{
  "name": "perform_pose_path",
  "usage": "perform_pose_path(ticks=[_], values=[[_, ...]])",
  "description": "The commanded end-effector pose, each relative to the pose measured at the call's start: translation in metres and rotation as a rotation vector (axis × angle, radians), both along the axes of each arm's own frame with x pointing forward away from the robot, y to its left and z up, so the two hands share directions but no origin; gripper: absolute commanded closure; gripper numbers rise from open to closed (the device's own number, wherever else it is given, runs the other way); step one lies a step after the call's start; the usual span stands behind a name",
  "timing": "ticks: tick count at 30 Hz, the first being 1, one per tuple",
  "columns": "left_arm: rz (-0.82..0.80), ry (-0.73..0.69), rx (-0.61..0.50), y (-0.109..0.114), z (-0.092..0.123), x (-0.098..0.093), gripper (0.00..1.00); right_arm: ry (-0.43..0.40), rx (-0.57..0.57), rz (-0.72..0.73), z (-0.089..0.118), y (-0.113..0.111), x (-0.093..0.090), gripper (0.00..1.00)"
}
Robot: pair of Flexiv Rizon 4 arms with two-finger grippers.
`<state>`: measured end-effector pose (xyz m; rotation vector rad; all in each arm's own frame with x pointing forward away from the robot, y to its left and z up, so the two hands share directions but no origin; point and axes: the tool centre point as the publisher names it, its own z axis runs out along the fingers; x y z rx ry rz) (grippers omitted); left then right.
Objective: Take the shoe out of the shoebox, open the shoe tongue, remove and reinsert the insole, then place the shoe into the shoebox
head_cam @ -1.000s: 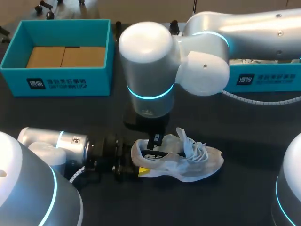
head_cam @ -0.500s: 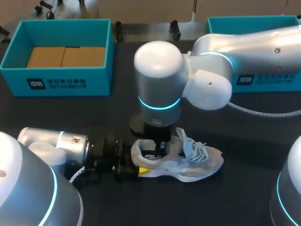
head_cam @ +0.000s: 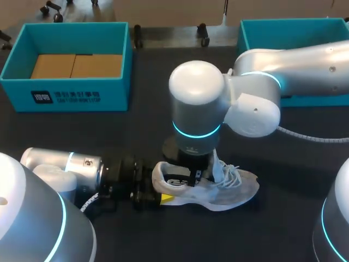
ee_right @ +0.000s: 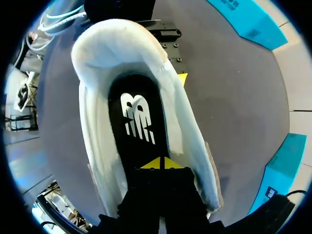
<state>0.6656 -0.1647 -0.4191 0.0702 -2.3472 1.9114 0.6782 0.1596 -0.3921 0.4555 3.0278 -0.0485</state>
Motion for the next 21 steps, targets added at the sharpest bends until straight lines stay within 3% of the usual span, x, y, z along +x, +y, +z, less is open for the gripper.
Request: perform_pose_path(ticks=[1, 7, 11, 15, 21], values=[[0.000, 0.000, 0.002, 0.001, 0.000, 0.000, 1.00, -0.026, 0.011, -0.001, 0.006, -0.010, -0.007, 1.00], [0.000, 0.000, 0.002, 0.001, 0.000, 0.000, 1.00, -0.036, 0.008, 0.000, 0.005, -0.016, -0.003, 1.00], [0.000, 0.000, 0.002, 0.001, 0.000, 0.000, 1.00, -0.026, 0.011, 0.008, 0.000, -0.017, 0.001, 0.72], [0.000, 0.000, 0.002, 0.001, 0.000, 0.000, 1.00, -0.018, 0.014, 0.010, -0.004, -0.018, 0.004, 0.65], [0.000, 0.000, 0.002, 0.001, 0.000, 0.000, 1.00, 0.006, 0.022, 0.013, -0.012, -0.016, 0.006, 0.64]])
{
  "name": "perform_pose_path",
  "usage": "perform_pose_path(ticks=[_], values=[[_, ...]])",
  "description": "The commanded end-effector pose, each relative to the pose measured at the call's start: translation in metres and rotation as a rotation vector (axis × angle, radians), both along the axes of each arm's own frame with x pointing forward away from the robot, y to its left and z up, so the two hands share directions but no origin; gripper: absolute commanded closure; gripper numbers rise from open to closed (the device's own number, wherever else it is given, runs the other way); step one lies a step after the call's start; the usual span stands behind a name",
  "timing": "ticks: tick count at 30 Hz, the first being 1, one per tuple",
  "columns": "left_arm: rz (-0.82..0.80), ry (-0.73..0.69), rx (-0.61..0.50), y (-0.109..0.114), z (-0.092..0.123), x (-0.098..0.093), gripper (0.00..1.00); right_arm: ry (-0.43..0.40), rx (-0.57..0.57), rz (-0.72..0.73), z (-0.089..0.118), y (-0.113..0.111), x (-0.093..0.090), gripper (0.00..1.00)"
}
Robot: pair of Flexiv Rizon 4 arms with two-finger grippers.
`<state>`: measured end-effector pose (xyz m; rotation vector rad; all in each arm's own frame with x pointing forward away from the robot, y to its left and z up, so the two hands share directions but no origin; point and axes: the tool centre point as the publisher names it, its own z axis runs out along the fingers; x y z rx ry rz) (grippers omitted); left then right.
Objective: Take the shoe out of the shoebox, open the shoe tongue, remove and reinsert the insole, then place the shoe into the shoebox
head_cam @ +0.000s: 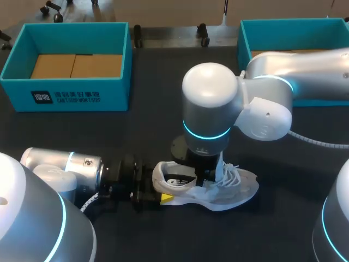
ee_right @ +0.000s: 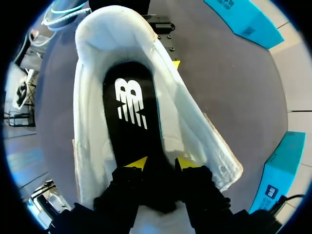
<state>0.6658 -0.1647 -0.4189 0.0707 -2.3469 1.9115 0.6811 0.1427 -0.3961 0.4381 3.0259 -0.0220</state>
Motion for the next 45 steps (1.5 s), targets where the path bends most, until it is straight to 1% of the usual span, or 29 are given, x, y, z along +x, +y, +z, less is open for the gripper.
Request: perform_pose_path(ticks=[1, 6, 10, 14, 18, 23, 25, 32, 40, 45], values=[[0.000, 0.000, 0.002, 0.001, 0.000, 0.000, 1.00, 0.022, 0.008, 0.002, -0.010, 0.002, 0.002, 0.63], [0.000, 0.000, 0.002, 0.001, 0.000, 0.000, 1.00, 0.082, 0.008, 0.000, -0.023, 0.006, -0.003, 0.62], [0.000, 0.000, 0.002, 0.001, 0.000, 0.000, 1.00, 0.146, 0.018, -0.009, -0.036, 0.008, -0.010, 0.56], [0.000, 0.000, 0.002, 0.001, 0.000, 0.000, 1.00, 0.181, 0.027, -0.025, -0.041, 0.008, -0.019, 0.58], [0.000, 0.000, 0.002, 0.001, 0.000, 0.000, 1.00, 0.229, 0.005, -0.047, -0.041, 0.010, -0.027, 0.69], [0.000, 0.000, 0.002, 0.001, 0.000, 0.000, 1.00, 0.251, -0.019, -0.052, -0.041, 0.013, -0.037, 0.90], [0.000, 0.000, 0.002, 0.001, 0.000, 0.000, 1.00, 0.252, -0.021, -0.052, -0.039, 0.013, -0.041, 1.00], [0.000, 0.000, 0.002, 0.001, 0.000, 0.000, 1.00, 0.177, 0.038, -0.047, -0.024, 0.009, -0.045, 1.00], [0.000, 0.000, 0.002, 0.001, 0.000, 0.000, 1.00, 0.046, 0.120, -0.022, 0.005, 0.003, -0.050, 1.00], [0.000, 0.000, 0.002, 0.001, 0.000, 0.000, 1.00, -0.003, 0.175, -0.011, 0.013, -0.001, -0.047, 1.00]])
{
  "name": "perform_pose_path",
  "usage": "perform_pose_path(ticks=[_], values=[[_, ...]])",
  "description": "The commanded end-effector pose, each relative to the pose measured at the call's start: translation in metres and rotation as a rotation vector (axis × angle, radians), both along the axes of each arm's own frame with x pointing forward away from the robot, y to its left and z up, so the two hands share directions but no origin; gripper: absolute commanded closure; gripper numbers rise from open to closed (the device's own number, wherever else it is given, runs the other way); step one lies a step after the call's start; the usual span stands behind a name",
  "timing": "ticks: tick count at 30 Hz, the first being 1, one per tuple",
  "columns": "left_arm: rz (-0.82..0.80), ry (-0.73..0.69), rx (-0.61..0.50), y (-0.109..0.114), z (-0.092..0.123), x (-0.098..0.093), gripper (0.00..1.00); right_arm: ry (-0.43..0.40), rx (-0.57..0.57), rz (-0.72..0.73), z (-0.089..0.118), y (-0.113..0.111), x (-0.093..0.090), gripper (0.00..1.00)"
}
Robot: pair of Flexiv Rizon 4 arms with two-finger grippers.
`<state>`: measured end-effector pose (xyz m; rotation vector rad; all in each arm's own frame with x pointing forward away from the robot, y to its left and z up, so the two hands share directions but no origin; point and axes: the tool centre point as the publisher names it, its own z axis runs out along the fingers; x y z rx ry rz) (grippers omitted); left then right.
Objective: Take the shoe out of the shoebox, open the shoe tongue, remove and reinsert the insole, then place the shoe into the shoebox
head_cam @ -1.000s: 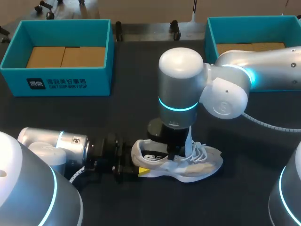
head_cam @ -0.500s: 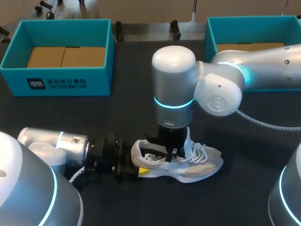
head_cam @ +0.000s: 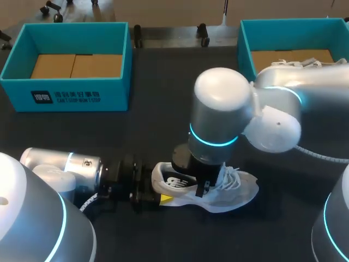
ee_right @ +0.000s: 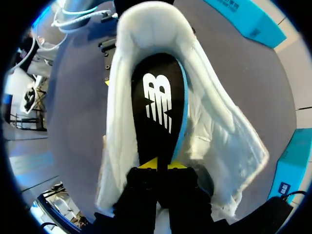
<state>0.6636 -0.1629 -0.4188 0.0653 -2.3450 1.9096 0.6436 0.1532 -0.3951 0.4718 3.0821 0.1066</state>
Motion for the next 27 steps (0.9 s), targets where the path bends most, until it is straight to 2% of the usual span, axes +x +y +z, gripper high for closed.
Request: perform_pose_path(ticks=[1, 16, 27], values=[[0.005, 0.000, 0.002, -0.001, 0.000, 0.002, 1.00, -0.062, 0.098, 0.003, 0.013, -0.013, -0.009, 1.00], [0.005, 0.000, 0.002, -0.001, 0.000, 0.002, 1.00, -0.165, 0.280, 0.055, 0.021, -0.027, -0.002, 1.00], [0.005, 0.000, 0.002, -0.001, 0.000, 0.002, 1.00, -0.183, 0.269, 0.137, 0.041, -0.015, 0.007, 1.00]])
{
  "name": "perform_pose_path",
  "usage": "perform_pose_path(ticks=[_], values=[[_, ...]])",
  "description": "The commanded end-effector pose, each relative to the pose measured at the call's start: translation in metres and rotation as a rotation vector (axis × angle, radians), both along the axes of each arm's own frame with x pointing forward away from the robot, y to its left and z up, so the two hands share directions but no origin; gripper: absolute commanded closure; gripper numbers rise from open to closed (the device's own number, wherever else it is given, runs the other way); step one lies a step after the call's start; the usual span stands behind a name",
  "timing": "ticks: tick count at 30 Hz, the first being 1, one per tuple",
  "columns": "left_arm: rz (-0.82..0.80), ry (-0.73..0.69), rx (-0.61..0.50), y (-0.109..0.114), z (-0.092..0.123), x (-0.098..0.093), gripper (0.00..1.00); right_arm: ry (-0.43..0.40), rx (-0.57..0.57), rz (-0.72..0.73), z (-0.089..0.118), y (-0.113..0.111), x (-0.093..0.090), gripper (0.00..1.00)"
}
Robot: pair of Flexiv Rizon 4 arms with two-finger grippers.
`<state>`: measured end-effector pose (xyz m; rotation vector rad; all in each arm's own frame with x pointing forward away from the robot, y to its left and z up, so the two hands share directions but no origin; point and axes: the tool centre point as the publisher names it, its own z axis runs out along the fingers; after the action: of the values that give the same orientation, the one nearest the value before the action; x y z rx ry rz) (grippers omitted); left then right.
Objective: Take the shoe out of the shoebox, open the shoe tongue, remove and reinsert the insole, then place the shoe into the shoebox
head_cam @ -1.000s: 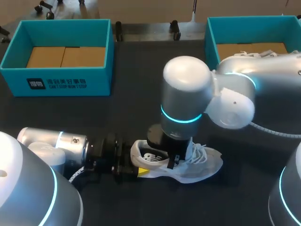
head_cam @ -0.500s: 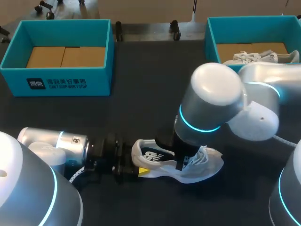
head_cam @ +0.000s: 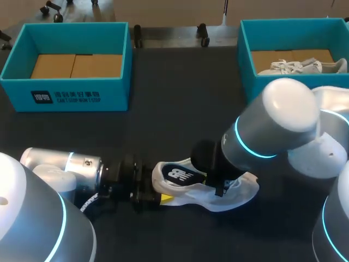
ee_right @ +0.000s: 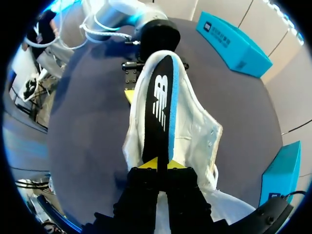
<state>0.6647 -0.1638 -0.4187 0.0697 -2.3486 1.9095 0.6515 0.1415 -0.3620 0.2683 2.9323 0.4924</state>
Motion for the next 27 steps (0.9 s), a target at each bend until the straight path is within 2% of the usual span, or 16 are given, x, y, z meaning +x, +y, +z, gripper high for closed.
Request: perform_pose_path(ticks=[1, 10, 19, 21, 25, 27], values=[[0.001, 0.000, 0.000, 0.000, 0.000, 0.001, 1.00, -0.007, 0.029, 0.030, 0.010, -0.003, -0.001, 1.00], [0.001, 0.000, 0.000, 0.000, 0.000, 0.001, 1.00, 0.000, 0.028, 0.118, 0.017, 0.006, 0.004, 1.00], [0.001, 0.000, 0.000, 0.000, 0.000, 0.001, 1.00, 0.090, -0.056, 0.249, 0.025, 0.030, 0.012, 1.00], [0.001, 0.000, 0.000, 0.000, 0.000, 0.001, 1.00, 0.097, -0.068, 0.263, 0.025, 0.033, 0.013, 0.85], [0.001, 0.000, 0.000, 0.000, 0.000, 0.001, 1.00, 0.099, -0.081, 0.268, 0.027, 0.034, 0.013, 0.75], [0.001, 0.000, 0.000, 0.000, 0.000, 0.001, 1.00, 0.099, -0.089, 0.269, 0.029, 0.034, 0.011, 0.67]])
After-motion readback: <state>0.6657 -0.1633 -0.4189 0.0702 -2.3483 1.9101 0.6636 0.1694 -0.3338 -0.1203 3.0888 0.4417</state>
